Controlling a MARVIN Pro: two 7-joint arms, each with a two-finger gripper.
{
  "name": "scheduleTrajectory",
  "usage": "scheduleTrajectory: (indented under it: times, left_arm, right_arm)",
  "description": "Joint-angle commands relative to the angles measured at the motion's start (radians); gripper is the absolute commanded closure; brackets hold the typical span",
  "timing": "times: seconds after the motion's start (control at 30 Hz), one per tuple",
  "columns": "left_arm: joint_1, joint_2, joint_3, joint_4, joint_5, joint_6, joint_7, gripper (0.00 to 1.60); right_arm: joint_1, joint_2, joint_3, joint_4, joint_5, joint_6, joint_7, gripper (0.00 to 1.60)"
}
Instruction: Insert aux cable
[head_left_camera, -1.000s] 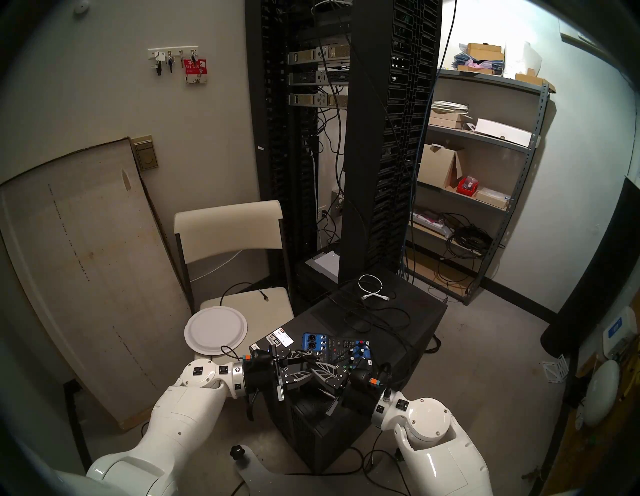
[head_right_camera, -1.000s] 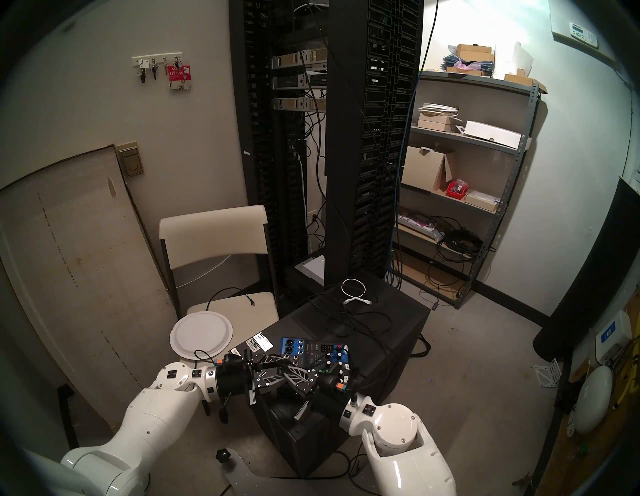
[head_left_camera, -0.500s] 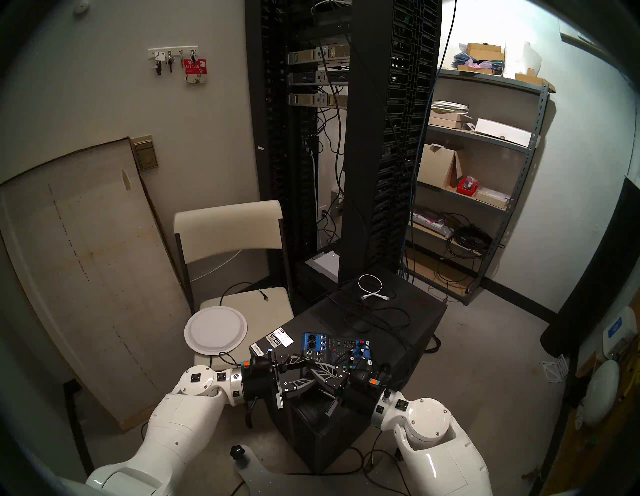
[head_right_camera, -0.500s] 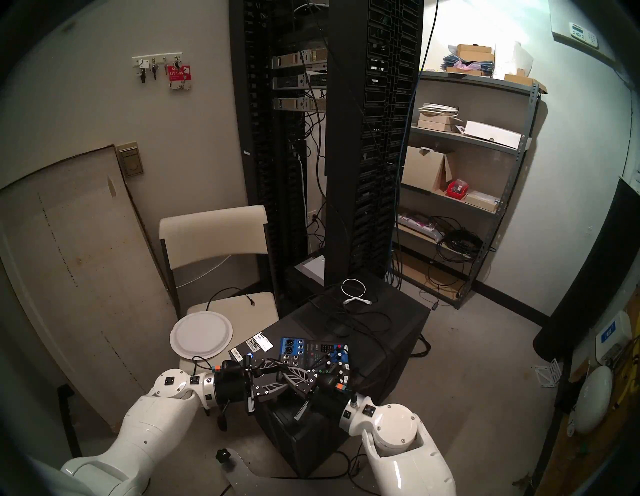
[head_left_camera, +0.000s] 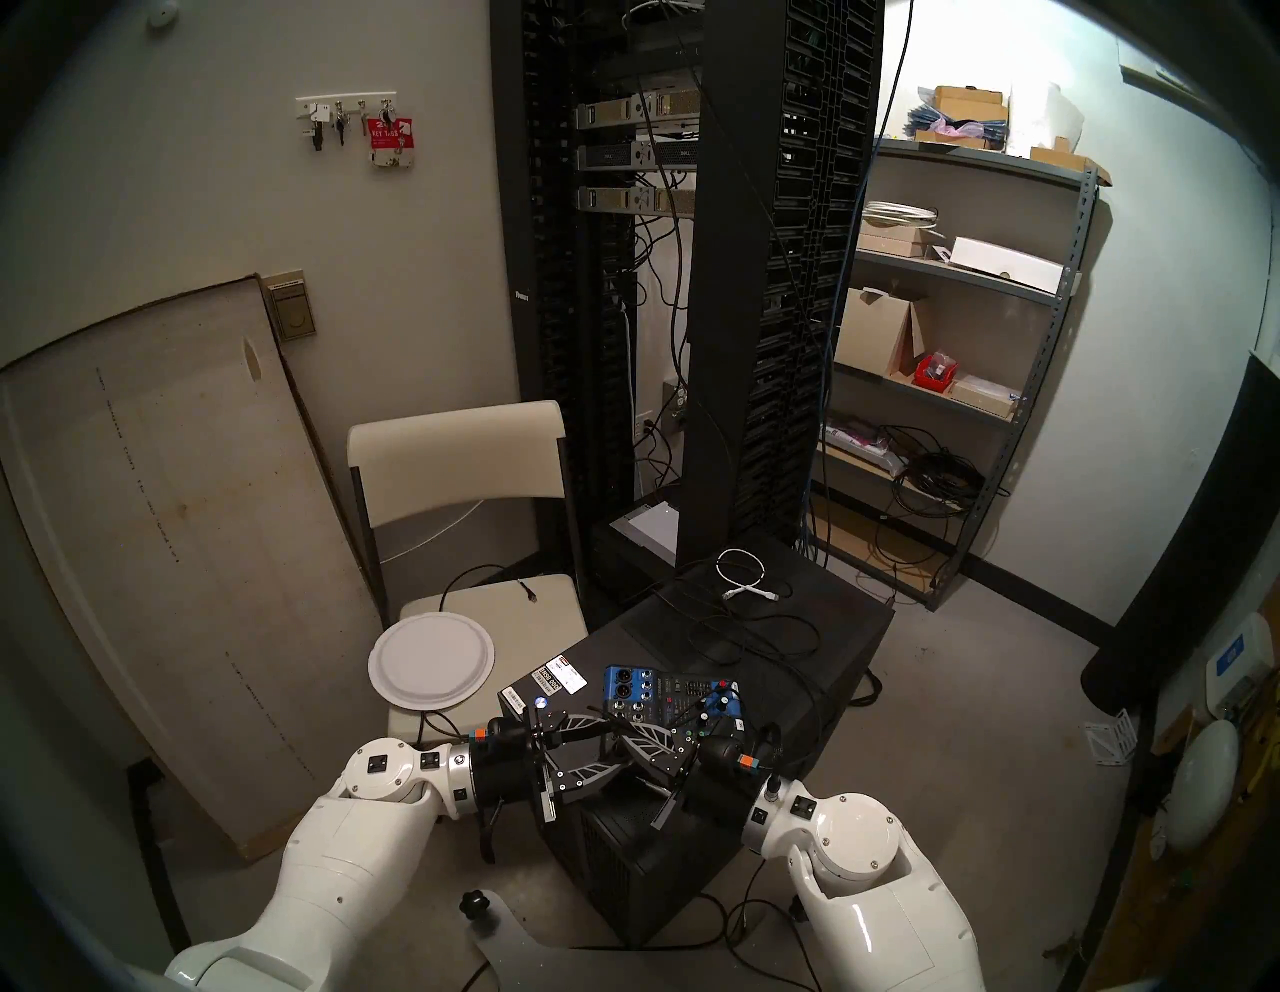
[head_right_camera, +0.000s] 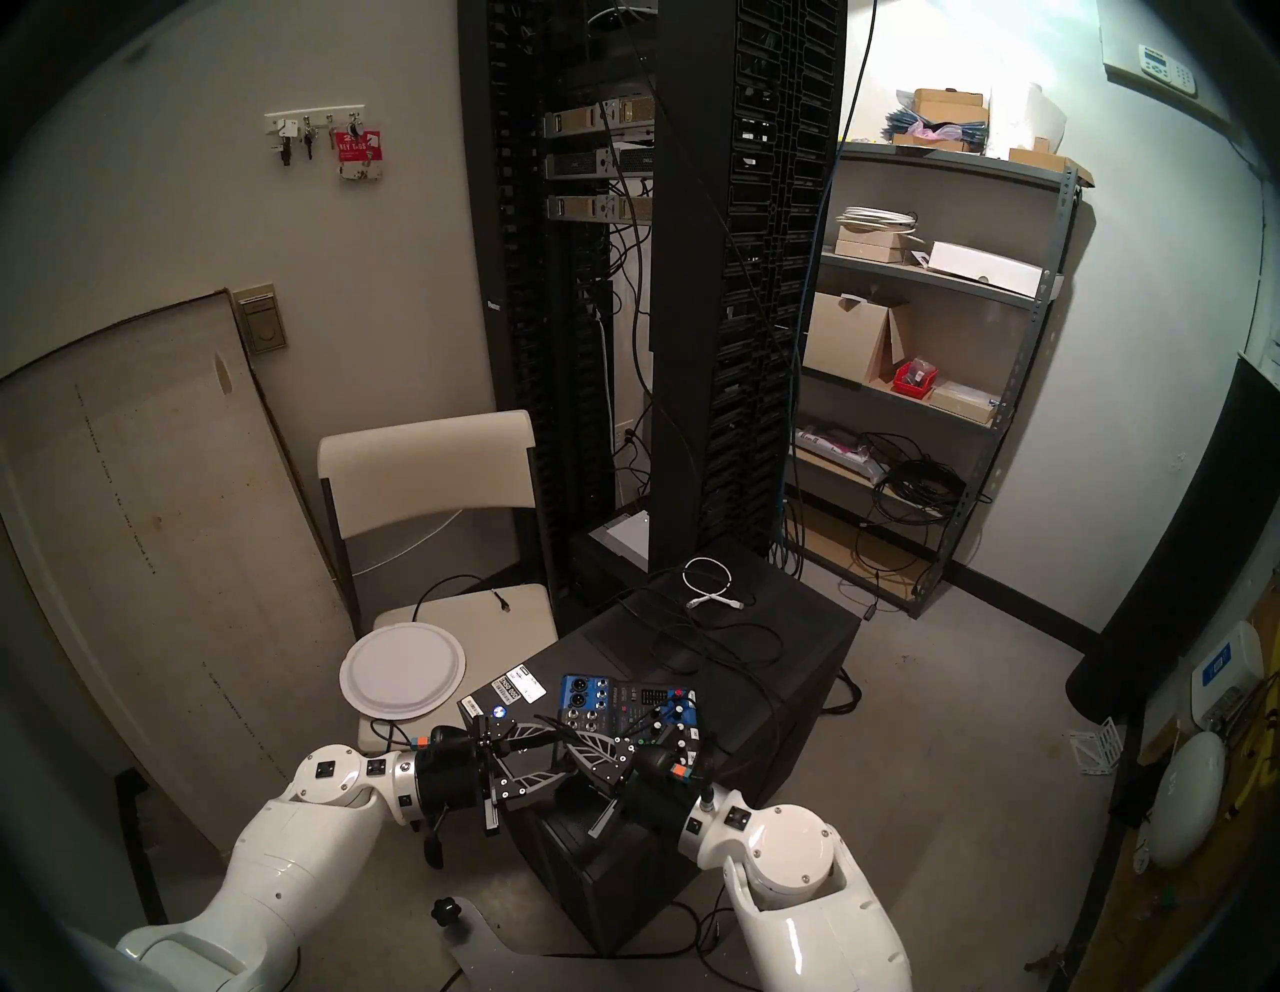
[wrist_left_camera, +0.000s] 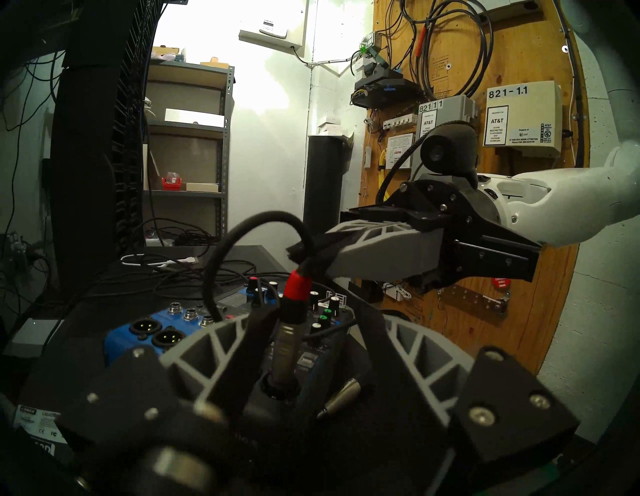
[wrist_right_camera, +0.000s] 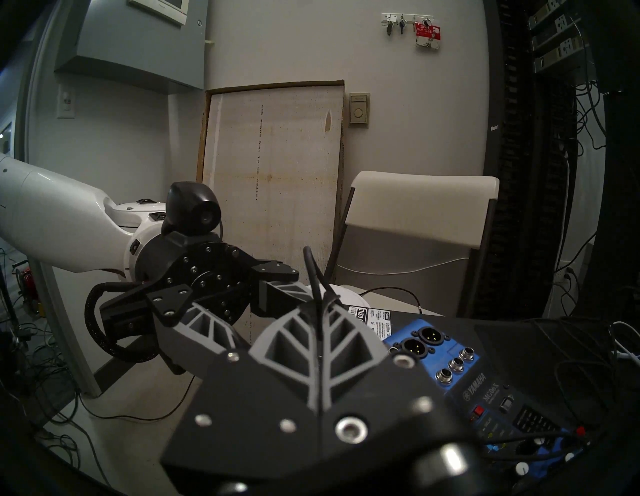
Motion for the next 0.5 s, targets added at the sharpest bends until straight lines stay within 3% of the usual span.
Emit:
scheduleTrajectory:
  times: [0.0, 0.47]
  left_arm:
    - [0.019, 0.003, -0.010, -0.055, -0.013, 0.001, -0.002, 0.46]
    - [0.149, 0.040, -0.070, -0.185, -0.042, 0.031, 0.004, 0.42]
  right_arm:
    - [0.000, -0.007, -0.009, 0.000, -0.002, 0.001, 0.000, 1.60]
    - [0.003, -0.007, -0.007, 0.002, -0.004, 0.004, -0.001, 1.60]
